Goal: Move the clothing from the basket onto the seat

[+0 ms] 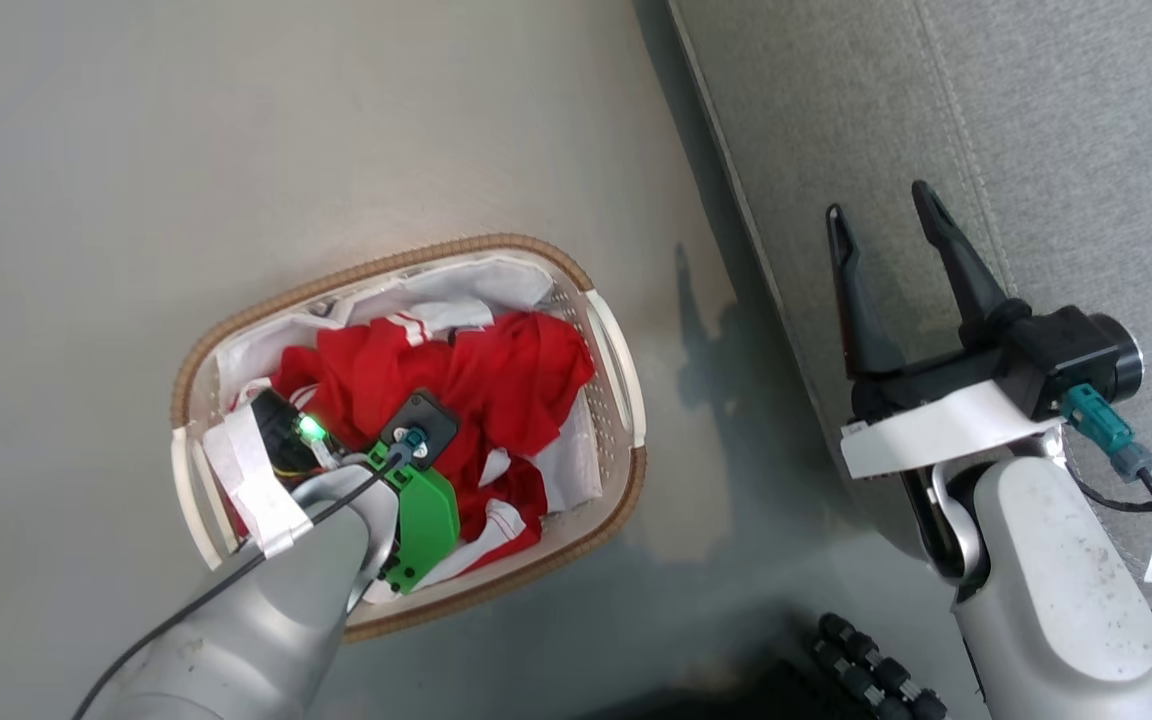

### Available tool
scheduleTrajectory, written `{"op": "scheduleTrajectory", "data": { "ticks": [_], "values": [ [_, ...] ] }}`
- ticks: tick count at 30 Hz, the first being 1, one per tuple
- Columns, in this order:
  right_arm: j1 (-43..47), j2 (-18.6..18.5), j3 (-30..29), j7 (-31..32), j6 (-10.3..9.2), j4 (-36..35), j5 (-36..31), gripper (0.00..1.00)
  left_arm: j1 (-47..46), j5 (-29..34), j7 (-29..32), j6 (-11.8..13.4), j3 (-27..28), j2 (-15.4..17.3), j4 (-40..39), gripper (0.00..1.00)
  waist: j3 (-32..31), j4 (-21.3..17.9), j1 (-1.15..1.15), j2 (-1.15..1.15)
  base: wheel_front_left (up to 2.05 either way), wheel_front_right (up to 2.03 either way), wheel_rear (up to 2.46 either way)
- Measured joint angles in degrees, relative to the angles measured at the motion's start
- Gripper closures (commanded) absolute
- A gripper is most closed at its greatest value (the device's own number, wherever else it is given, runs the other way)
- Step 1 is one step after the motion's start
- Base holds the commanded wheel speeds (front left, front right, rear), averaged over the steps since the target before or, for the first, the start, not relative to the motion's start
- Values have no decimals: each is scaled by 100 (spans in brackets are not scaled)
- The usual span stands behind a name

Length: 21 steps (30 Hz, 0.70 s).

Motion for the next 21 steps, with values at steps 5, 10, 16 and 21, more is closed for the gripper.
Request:
{"op": "scheduleTrajectory", "data": {
  "ticks": [5,10,16,21],
  "values": [
    [313,3,-10,1,0,156,-163,0,353,-402,-35,0,143,54,-569,100,-555,138,0,0,0,0,0],
    [650,3,-34,1,0,314,-321,0,522,-435,-42,0,271,331,-1356,100,-1082,272,0,0,0,0,0],
    [1094,4,-45,0,0,486,-420,0,688,-512,-42,0,522,684,-2129,100,-1799,436,-1,0,0,0,0],
    [1433,2,-43,1,0,586,-478,0,650,-415,-43,0,513,948,-2603,100,-2429,567,-1,0,0,0,0]
  ]
}}
